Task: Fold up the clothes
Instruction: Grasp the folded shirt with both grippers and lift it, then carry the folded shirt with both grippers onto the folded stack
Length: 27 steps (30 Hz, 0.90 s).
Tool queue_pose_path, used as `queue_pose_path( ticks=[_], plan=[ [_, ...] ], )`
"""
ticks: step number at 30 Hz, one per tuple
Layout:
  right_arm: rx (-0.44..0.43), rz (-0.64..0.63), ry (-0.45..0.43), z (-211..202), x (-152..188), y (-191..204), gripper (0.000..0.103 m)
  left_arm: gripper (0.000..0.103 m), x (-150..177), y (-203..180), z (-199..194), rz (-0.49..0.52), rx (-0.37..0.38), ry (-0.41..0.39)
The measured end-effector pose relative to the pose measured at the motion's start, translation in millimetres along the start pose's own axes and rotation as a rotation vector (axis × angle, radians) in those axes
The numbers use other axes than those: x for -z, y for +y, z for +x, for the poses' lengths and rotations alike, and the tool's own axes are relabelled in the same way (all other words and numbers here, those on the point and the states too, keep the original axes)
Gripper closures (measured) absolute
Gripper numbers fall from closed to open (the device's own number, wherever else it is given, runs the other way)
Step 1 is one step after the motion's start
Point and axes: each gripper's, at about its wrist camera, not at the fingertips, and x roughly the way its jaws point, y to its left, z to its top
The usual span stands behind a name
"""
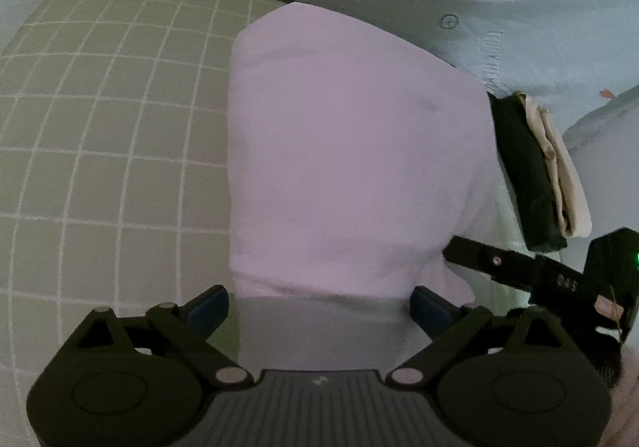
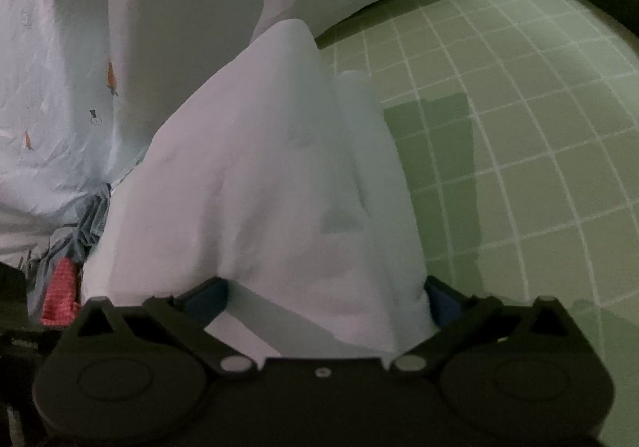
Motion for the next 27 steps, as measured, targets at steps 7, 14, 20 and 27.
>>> queue_pose_path(
  ticks=[7,14,20,27],
  plan=[
    [0.017,0.013,0.015,11,-9,1,0.0,0.002,-5,1,13,-0.022,0.029,0.019],
    [0.016,0.074,0.031,12,-9,0,0.002,0.003,-2,-4,14,-0.005,0.025,0.007],
    [0.026,0.088,0.019,2,-6,7,0.03,0.015,-1,-13,9,-0.003,0.008,-0.014],
    [-0.033,0.105,-0.057,-29,-2,16,0.063,0.028,5,-26,-13,-0.03,0.067,-0.058]
  ],
)
